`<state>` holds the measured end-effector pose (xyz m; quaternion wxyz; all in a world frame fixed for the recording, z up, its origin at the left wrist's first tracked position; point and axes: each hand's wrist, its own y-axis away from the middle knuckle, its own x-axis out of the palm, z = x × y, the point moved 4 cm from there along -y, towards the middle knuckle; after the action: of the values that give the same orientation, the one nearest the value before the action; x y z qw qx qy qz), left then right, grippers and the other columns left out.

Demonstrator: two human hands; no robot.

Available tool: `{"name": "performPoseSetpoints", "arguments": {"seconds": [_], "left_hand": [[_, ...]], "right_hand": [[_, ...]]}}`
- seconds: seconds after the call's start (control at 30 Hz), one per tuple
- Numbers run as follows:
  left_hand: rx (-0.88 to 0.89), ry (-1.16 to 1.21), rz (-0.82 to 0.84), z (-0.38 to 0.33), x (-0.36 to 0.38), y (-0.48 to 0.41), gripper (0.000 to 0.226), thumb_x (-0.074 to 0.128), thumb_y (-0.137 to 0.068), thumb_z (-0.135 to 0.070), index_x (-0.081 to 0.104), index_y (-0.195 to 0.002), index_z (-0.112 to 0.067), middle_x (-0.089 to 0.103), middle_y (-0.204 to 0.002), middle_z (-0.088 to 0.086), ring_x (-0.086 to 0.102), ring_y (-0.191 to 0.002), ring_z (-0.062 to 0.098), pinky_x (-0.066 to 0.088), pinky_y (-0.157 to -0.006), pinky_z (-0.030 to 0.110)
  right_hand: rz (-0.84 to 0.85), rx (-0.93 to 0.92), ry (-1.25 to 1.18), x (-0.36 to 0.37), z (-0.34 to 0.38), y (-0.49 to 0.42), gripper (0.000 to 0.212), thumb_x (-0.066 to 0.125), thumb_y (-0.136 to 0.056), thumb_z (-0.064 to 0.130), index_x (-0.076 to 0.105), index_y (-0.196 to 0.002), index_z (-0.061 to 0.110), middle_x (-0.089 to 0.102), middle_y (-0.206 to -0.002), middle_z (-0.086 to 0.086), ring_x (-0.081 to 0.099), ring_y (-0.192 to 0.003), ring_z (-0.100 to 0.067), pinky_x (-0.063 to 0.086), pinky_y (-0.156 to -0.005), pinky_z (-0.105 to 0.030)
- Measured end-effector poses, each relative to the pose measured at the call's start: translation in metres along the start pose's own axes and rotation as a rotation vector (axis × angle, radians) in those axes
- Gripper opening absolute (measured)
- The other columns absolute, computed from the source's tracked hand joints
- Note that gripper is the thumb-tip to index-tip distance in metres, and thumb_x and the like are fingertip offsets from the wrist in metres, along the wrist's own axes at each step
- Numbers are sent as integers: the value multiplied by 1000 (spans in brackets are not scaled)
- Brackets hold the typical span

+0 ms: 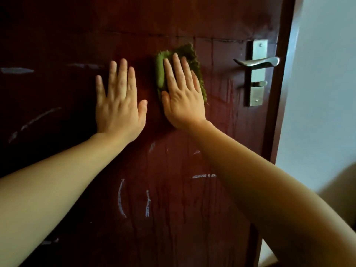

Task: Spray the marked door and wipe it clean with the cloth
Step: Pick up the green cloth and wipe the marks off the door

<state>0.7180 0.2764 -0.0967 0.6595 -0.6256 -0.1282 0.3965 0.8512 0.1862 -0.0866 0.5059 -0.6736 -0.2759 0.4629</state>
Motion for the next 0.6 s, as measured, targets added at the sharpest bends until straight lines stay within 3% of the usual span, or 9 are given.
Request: {"name": "performPoseSetpoints", "arguments": {"seconds": [0.17,0.37,0.53,0.6], "left_hand": [[-18,-38,22,4,14,1,77,36,-99,-41,-3,-156,-5,-8,-165,15,-9,-152,31,0,-122,57],[-21,-26,-16,1,15,1,75,34,-100,-41,-1,-156,-5,-5,-165,16,-6,-152,33,0,-121,59],[-19,-53,-19,0,13,0,75,30,-100,-43,-2,-155,-5,-5,-165,17,-4,-152,34,2,-121,60],[-20,-65,-22,-1,13,-1,74,29,-100,-42,-2,-155,-5,-3,-165,16,-3,-152,34,3,-121,59]], "right_hand": [[-19,232,-17,-3,-63,4,72,34,-95,38,11,-159,15,7,-167,-7,5,-153,-26,4,-123,-38],[-11,503,-56,24,-114,109,73,26,-94,37,4,-159,12,3,-167,-9,1,-154,-25,-1,-125,-37],[-144,763,-130,47,-54,136,76,32,-90,33,11,-157,5,6,-166,-14,2,-153,-30,9,-124,-44],[-96,565,-134,55,11,132,80,40,-87,34,11,-157,7,3,-165,-12,1,-153,-29,5,-123,-42]]}}
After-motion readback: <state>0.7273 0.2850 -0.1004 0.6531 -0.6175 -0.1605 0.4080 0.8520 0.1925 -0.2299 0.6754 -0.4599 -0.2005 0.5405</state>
